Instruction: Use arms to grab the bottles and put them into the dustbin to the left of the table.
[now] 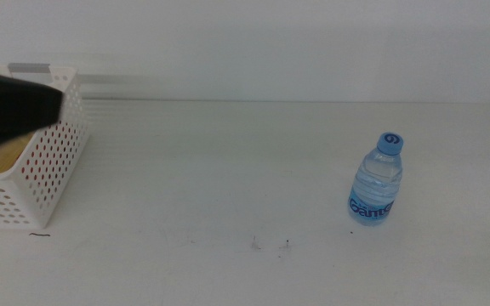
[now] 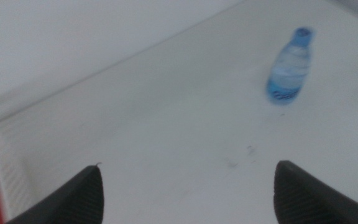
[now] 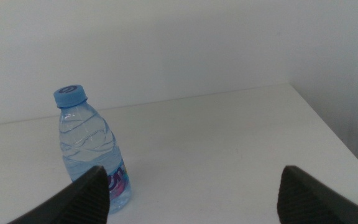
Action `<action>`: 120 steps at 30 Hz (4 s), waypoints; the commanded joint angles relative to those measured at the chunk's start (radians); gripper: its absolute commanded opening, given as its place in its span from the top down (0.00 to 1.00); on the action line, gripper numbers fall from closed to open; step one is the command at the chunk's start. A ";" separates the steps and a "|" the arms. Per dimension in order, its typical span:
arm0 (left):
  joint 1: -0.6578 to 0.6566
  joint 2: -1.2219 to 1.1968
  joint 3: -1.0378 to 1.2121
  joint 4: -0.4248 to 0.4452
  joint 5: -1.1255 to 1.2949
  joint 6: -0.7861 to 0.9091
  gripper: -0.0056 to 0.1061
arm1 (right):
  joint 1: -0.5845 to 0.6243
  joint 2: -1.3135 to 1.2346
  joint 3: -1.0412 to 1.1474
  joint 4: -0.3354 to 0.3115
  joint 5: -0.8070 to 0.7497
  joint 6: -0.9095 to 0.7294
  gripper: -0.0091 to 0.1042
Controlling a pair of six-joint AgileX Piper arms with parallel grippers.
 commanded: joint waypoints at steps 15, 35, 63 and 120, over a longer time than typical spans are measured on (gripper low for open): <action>-0.294 -0.060 0.036 0.265 -0.084 -0.362 0.11 | -0.005 -0.005 0.004 -0.003 -0.011 -0.006 0.11; -0.294 -0.060 0.036 0.265 -0.099 -0.346 0.11 | 0.061 0.097 0.004 -0.024 -0.229 -0.113 0.11; -0.294 -0.060 0.036 0.261 -0.099 -0.346 0.11 | 0.315 0.585 0.004 -0.078 -0.496 -0.184 0.11; -0.294 -0.060 0.036 0.257 -0.127 -0.346 0.11 | 0.288 1.615 0.004 -0.006 -1.418 -0.286 0.11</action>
